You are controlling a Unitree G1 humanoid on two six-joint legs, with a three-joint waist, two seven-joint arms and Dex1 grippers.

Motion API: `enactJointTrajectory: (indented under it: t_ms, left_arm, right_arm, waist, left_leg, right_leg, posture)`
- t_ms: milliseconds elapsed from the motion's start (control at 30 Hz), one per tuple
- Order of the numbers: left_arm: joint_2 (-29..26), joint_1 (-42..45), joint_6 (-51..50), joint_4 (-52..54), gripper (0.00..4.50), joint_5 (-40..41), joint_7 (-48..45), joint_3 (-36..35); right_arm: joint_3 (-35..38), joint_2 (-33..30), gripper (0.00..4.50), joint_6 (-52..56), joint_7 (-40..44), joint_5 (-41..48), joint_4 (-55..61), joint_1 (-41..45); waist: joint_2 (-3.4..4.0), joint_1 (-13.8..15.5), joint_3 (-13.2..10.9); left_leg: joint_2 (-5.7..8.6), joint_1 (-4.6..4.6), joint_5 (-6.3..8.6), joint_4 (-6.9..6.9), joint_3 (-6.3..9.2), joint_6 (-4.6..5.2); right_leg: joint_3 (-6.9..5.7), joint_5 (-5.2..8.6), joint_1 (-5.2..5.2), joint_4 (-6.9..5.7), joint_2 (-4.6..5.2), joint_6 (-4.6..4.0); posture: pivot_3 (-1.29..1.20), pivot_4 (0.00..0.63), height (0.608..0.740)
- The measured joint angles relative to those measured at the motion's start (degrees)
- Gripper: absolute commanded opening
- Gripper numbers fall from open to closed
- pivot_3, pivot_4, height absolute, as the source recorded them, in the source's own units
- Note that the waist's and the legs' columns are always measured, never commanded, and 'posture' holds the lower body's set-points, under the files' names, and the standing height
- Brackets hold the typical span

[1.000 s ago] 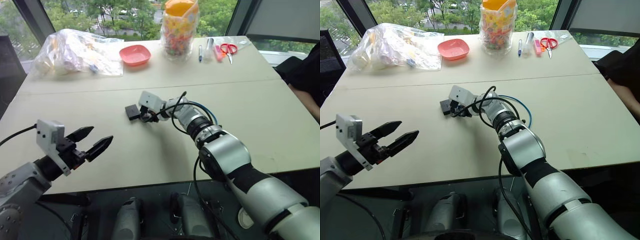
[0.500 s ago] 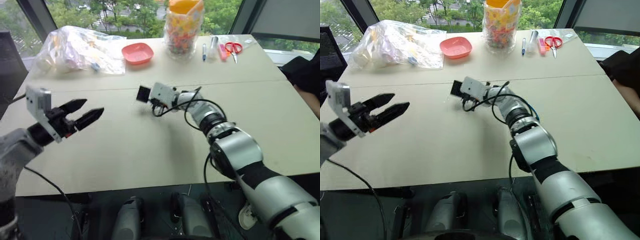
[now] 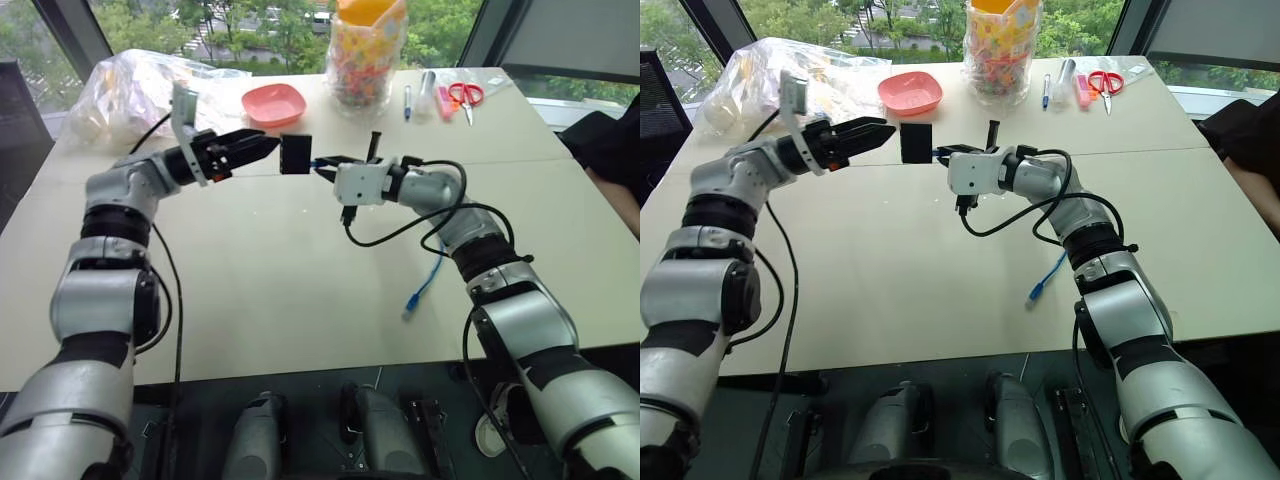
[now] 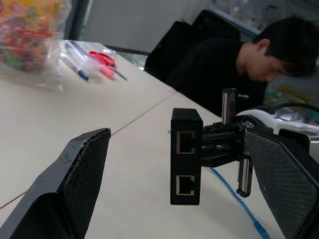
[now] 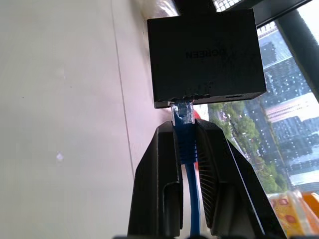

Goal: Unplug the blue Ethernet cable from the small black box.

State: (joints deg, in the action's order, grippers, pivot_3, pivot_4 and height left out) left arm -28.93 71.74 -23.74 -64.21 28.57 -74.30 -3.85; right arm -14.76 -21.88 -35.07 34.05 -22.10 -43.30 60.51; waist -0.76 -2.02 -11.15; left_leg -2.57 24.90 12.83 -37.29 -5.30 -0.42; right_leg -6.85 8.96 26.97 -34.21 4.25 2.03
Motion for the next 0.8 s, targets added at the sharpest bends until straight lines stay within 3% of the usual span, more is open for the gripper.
enactJointTrajectory:
  t_ms: [67,100,167,400,467,567,667,733,800]
  left_arm:
    - [1.51,1.97,1.34,-2.31,4.50,-1.58,-1.42,-0.08]
    - [2.23,2.55,2.03,-3.22,4.24,-2.20,-1.88,-0.23]
    - [3.28,3.02,3.01,-4.84,3.64,-3.28,-2.12,-0.50]
    - [4.68,3.49,3.43,-7.40,0.51,-5.61,-2.70,-3.42]
    - [4.71,3.52,3.44,-7.48,0.49,-6.02,-2.98,-4.02]
    - [4.77,3.56,3.50,-7.49,0.49,-6.92,-2.89,-4.27]
    - [4.86,3.56,3.55,-7.59,0.49,-7.42,-2.34,-4.96]
    - [4.92,3.54,3.29,-7.59,0.49,-7.46,-2.20,-6.01]
    - [4.41,3.31,2.32,-7.59,0.49,-6.89,-2.13,-7.85]
  right_arm:
    - [0.00,-0.48,0.02,1.56,0.04,0.46,3.50,-1.03]
    - [0.00,-0.74,0.01,2.37,0.11,0.51,4.78,-1.65]
    - [-0.01,-1.08,0.00,4.12,0.32,0.68,6.85,-2.90]
    - [-0.08,-1.30,0.00,9.17,1.03,1.17,12.55,-6.11]
    - [-0.16,-1.42,0.00,10.13,1.20,1.17,13.65,-6.29]
    - [-0.37,-1.59,1.31,11.02,1.79,1.31,14.29,-6.53]
    - [-0.37,-3.18,3.00,12.03,2.95,1.95,16.13,-8.31]
    - [1.52,-3.45,3.99,19.03,3.58,4.54,20.67,-11.65]
    - [8.79,1.63,3.99,38.36,4.11,17.71,31.58,-18.52]
  waist:
    - [0.00,-0.22,0.00]
    - [0.00,-0.26,0.00]
    - [0.00,-0.38,0.00]
    - [-0.01,-0.35,0.00]
    - [-0.01,-0.33,0.00]
    - [-0.01,-0.32,0.00]
    - [-0.02,-0.09,-0.01]
    - [-0.03,0.10,0.00]
    - [-0.05,0.25,0.01]
  left_leg:
    - [0.00,-0.01,0.00,-0.01,0.02,0.00]
    - [0.00,-0.01,0.00,-0.02,0.02,0.00]
    - [0.00,-0.01,0.00,-0.06,0.01,0.00]
    - [-0.01,-0.02,-0.01,-0.11,0.04,0.01]
    - [-0.01,-0.02,-0.01,-0.12,0.04,0.01]
    - [0.00,-0.02,-0.01,-0.13,0.04,0.01]
    - [0.00,-0.02,-0.01,-0.14,0.04,0.01]
    - [0.01,-0.01,-0.01,-0.15,0.06,0.01]
    - [-0.03,-0.01,-0.01,-0.16,0.15,0.01]
  right_leg:
    - [0.00,0.00,-0.01,-0.03,0.00,0.00]
    - [0.01,0.00,-0.01,-0.03,0.00,0.00]
    - [0.03,0.00,-0.02,-0.05,0.00,0.00]
    - [0.03,0.00,-0.01,-0.11,0.01,-0.01]
    - [0.03,-0.01,-0.01,-0.11,0.01,-0.01]
    - [0.04,-0.01,-0.02,-0.12,0.01,-0.01]
    - [0.03,-0.01,-0.03,-0.12,0.03,-0.01]
    - [0.03,-0.01,-0.05,-0.12,0.05,-0.01]
    - [0.02,-0.10,-0.06,-0.19,0.05,-0.16]
  posture:
    - [0.00,0.150,0.740]
    - [0.00,0.150,0.740]
    - [0.00,0.150,0.740]
    - [0.00,0.150,0.740]
    - [0.00,0.150,0.740]
    - [0.00,0.150,0.740]
    - [0.00,0.150,0.740]
    - [0.00,0.150,0.740]
    - [0.00,0.150,0.740]
